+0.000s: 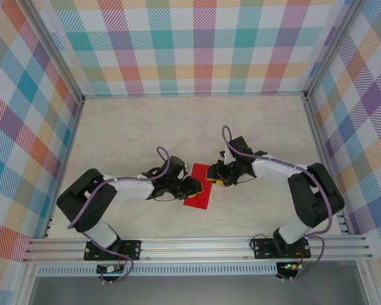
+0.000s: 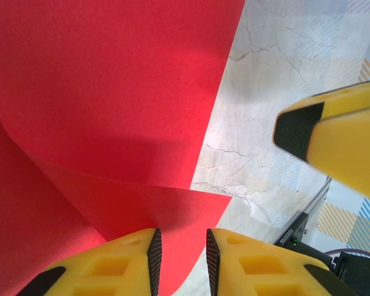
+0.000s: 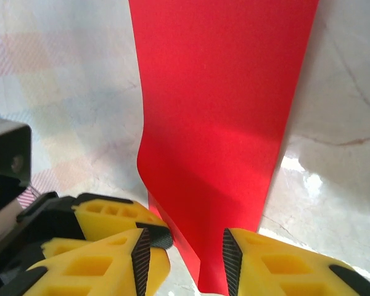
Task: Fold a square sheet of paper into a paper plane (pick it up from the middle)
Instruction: Fold the triangle a second time at the center of the table.
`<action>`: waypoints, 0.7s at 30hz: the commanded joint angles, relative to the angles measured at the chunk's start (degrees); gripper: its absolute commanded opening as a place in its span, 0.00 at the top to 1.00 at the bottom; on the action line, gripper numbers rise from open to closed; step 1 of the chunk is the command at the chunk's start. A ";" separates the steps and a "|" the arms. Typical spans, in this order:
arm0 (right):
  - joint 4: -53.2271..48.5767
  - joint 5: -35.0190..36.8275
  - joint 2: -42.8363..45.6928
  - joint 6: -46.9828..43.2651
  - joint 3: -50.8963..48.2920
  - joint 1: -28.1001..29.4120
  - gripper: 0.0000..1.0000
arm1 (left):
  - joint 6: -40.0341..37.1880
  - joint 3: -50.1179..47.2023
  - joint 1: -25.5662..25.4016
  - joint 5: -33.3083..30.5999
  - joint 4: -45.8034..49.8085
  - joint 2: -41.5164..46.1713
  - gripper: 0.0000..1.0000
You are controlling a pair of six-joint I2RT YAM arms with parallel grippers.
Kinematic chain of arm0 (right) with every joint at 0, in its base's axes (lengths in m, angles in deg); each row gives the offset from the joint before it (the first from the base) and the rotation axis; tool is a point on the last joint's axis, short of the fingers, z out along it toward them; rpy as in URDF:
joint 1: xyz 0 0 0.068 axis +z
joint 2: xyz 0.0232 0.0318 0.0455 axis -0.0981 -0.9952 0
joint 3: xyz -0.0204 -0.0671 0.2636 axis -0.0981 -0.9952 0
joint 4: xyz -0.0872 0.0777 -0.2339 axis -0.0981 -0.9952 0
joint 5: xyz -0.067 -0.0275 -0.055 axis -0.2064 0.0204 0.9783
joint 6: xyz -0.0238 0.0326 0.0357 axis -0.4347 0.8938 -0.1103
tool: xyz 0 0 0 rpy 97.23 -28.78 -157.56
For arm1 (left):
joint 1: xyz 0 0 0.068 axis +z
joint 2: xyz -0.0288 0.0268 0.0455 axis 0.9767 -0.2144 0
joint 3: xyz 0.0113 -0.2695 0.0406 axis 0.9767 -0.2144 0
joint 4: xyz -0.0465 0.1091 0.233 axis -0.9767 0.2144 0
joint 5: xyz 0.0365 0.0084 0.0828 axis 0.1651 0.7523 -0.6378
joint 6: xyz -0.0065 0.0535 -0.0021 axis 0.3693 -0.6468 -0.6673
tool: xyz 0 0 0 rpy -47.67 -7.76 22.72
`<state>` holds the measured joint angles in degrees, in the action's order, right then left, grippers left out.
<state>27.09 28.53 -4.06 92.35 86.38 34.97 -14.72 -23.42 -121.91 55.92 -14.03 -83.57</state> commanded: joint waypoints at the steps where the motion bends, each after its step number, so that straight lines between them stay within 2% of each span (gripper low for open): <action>1: 0.65 -3.31 0.24 -2.73 -1.25 0.34 0.62 | -0.41 0.73 -0.99 -1.04 0.83 -0.49 0.74; 12: 0.43 -5.46 -3.00 -4.25 -0.46 2.78 0.63 | -0.56 1.32 -1.01 -1.45 1.88 -0.30 0.75; 21: 0.74 -5.55 -4.84 -4.92 0.33 3.18 0.70 | -0.76 1.71 -1.01 -1.35 2.40 -0.13 0.76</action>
<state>27.25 24.50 -8.21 88.92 85.64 37.90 -14.74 -23.27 -121.91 54.93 -13.00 -83.57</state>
